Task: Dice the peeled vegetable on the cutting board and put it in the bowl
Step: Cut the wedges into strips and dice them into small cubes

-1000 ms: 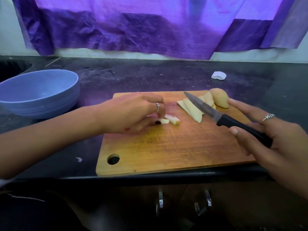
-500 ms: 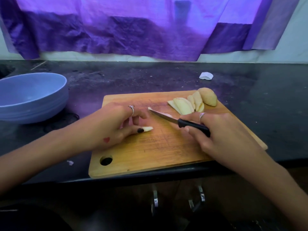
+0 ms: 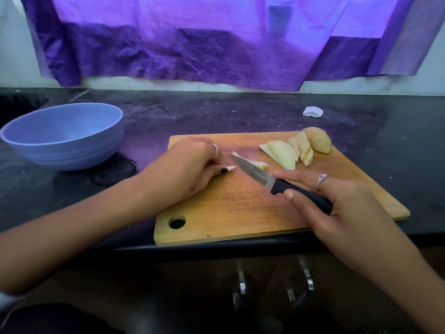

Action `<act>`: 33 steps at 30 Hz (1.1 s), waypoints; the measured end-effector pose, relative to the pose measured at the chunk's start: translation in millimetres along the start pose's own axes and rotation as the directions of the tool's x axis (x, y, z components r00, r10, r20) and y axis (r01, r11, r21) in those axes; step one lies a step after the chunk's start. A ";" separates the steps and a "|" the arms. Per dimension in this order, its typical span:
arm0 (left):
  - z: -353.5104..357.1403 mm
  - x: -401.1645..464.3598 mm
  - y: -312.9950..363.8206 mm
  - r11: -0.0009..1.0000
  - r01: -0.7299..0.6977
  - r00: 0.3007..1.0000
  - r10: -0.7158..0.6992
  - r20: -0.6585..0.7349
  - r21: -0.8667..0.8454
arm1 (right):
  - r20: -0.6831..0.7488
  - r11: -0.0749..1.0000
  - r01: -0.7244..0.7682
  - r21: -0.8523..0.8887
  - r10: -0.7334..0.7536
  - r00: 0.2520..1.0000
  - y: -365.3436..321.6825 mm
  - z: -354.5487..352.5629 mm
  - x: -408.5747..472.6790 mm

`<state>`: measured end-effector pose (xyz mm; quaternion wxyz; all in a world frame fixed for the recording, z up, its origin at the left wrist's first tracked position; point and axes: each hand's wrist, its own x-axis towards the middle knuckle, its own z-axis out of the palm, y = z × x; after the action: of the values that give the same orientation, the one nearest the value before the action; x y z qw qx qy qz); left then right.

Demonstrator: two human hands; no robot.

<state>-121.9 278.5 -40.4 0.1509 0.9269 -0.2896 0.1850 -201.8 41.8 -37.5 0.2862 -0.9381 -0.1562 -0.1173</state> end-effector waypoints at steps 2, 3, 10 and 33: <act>-1.2 -0.1 1.8 0.998 -0.034 0.999 0.033 0.027 0.048 | 0.006 0.999 -0.017 -0.051 0.017 1.000 -1.8 2.8 1.1; -1.2 -0.6 2.1 0.998 -0.024 0.999 0.023 0.025 0.058 | 0.003 0.997 -0.022 -0.070 0.022 1.000 -3.6 4.2 1.8; 3.9 -8.2 1.7 0.998 0.053 0.994 -0.050 -0.093 0.028 | -0.053 0.988 -0.005 -0.157 -0.004 0.999 -12.9 10.3 7.2; -0.4 -33.3 2.5 0.959 0.180 0.968 -0.211 -0.132 -0.217 | 0.051 0.970 0.038 -0.239 -0.027 0.998 -21.0 9.7 16.9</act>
<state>-148.9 292.7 -53.9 0.2841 0.9137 -0.2011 0.2095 -192.4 67.7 -29.6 0.1649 -0.9656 -0.1630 -0.1177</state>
